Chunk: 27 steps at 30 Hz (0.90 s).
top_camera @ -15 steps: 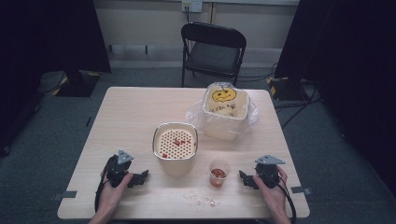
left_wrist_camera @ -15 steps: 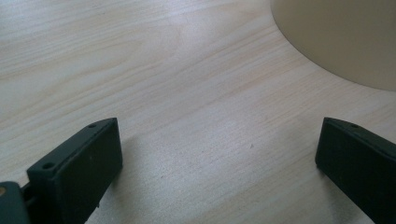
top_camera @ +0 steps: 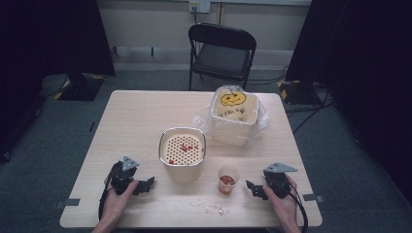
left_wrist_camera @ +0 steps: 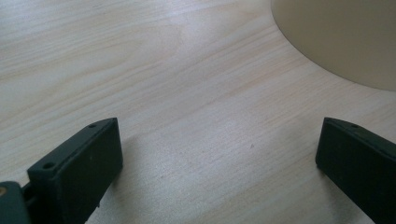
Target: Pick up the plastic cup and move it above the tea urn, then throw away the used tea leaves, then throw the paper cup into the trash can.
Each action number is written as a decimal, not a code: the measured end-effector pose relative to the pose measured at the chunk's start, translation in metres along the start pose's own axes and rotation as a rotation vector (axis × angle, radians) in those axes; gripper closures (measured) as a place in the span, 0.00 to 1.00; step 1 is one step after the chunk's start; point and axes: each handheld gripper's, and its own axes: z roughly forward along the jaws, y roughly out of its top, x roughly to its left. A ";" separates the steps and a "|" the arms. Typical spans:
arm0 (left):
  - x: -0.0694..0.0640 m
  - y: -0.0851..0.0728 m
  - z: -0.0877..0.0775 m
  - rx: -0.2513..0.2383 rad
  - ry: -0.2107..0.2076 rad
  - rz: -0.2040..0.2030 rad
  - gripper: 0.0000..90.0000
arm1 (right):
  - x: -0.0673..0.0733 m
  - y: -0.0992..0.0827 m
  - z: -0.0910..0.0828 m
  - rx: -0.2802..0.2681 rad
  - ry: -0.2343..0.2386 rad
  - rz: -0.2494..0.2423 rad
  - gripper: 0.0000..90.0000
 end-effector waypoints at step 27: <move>0.000 0.000 0.000 0.001 0.000 0.002 0.00 | 0.049 0.004 -0.004 0.008 0.174 -0.124 0.18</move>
